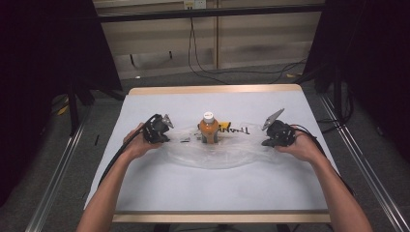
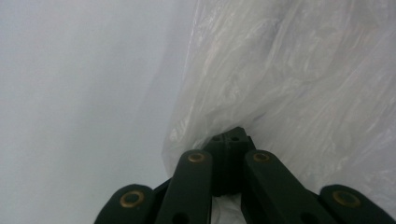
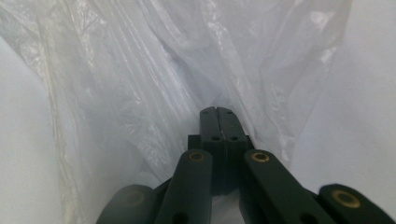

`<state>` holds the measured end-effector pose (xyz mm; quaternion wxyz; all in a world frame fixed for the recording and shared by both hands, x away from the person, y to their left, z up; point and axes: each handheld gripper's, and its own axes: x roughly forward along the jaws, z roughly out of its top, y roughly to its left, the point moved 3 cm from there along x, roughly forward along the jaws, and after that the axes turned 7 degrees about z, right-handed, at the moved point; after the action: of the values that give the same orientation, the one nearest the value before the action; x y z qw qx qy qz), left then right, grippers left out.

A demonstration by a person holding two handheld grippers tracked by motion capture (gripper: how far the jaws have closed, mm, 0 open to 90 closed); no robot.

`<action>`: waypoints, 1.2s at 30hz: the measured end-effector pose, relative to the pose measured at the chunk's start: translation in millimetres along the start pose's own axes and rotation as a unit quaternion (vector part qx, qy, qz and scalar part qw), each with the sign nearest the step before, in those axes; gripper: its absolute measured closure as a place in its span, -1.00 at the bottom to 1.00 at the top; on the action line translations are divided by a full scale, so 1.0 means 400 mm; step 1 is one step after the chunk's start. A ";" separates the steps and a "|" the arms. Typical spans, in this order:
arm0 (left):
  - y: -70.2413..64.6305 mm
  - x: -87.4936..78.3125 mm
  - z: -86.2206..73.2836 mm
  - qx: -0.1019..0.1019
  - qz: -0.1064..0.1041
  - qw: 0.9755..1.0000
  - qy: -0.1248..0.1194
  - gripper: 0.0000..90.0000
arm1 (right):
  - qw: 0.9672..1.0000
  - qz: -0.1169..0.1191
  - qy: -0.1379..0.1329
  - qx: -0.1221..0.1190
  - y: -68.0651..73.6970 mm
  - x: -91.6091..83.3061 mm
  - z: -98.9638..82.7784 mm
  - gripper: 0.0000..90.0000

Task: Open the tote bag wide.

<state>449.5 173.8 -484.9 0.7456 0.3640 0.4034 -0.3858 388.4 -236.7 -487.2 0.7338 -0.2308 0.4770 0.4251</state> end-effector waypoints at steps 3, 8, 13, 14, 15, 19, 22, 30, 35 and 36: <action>-0.001 -0.001 -0.005 -0.016 -0.013 1.000 -0.014 1.00 | 1.000 -0.005 -0.004 0.002 0.005 0.001 0.000 1.00; -0.014 -0.030 0.004 -0.033 -0.033 0.996 -0.076 1.00 | 0.999 0.004 -0.049 0.012 0.003 -0.004 0.002 1.00; -0.033 -0.058 0.001 -0.046 -0.037 0.990 -0.124 1.00 | 0.995 0.010 -0.103 0.015 0.004 -0.017 0.009 1.00; -0.036 -0.063 -0.001 -0.053 -0.042 0.989 -0.131 1.00 | 0.993 0.013 -0.112 0.021 0.007 -0.021 0.011 1.00; -0.036 -0.063 -0.001 -0.053 -0.042 0.989 -0.131 1.00 | 0.993 0.013 -0.112 0.021 0.007 -0.021 0.011 1.00; -0.046 -0.089 -0.006 -0.066 -0.048 0.981 -0.175 1.00 | 0.987 0.016 -0.157 0.022 0.012 -0.049 0.027 1.00; -0.057 -0.100 0.000 -0.072 -0.056 0.976 -0.198 1.00 | 0.984 0.021 -0.178 0.023 0.016 -0.065 0.040 1.00; -0.101 -0.127 0.042 -0.056 -0.077 0.971 -0.219 1.00 | 0.977 0.034 -0.212 0.007 0.035 -0.085 0.102 1.00; -0.120 -0.118 0.065 -0.052 -0.089 0.968 -0.227 1.00 | 0.971 0.044 -0.236 0.006 0.037 -0.105 0.130 1.00; -0.122 -0.115 0.071 -0.053 -0.091 0.969 -0.225 1.00 | 0.970 0.046 -0.240 0.006 0.036 -0.109 0.134 1.00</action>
<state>398.8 141.2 -444.0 0.7970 0.1902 0.2767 -0.5020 395.0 -206.7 -423.7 0.8079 -0.0957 0.2998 0.4983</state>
